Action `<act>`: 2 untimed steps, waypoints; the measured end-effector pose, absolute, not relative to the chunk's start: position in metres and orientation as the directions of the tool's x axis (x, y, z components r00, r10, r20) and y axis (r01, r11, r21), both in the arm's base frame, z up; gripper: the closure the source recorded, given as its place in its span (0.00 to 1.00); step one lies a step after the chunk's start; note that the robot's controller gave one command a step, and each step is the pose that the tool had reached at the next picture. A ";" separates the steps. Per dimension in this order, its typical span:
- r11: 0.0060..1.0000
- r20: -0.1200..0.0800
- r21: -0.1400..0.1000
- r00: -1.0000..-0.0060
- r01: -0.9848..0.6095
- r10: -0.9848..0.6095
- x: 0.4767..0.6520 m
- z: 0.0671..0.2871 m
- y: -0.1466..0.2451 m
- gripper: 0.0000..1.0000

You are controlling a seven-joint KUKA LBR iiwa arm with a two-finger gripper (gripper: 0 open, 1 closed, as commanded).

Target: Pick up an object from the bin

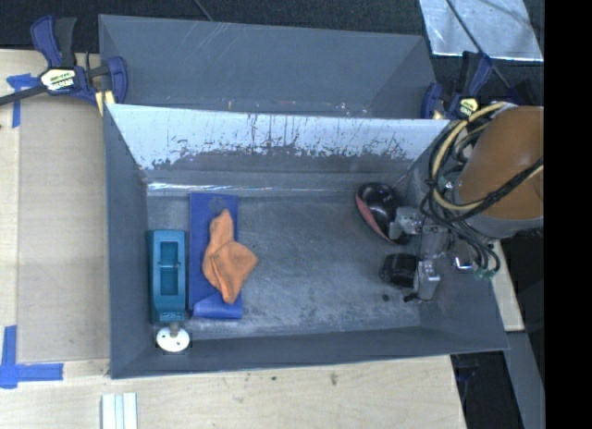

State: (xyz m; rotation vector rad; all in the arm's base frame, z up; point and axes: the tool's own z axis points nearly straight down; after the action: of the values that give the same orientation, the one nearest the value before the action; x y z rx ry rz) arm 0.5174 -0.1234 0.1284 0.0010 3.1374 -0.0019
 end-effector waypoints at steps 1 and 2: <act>0.997 0.000 0.001 -0.997 0.075 0.075 0.509 0.110 -0.139 0.00; 0.993 -0.007 -0.003 -0.993 -0.118 -0.118 0.552 0.079 -0.156 1.00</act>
Offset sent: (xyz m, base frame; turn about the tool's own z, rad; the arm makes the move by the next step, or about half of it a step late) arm 0.0310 -0.0307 -0.0564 -0.1182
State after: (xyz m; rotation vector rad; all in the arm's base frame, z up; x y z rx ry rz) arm 0.5521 -0.1559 0.0791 -0.1845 3.1289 -0.0048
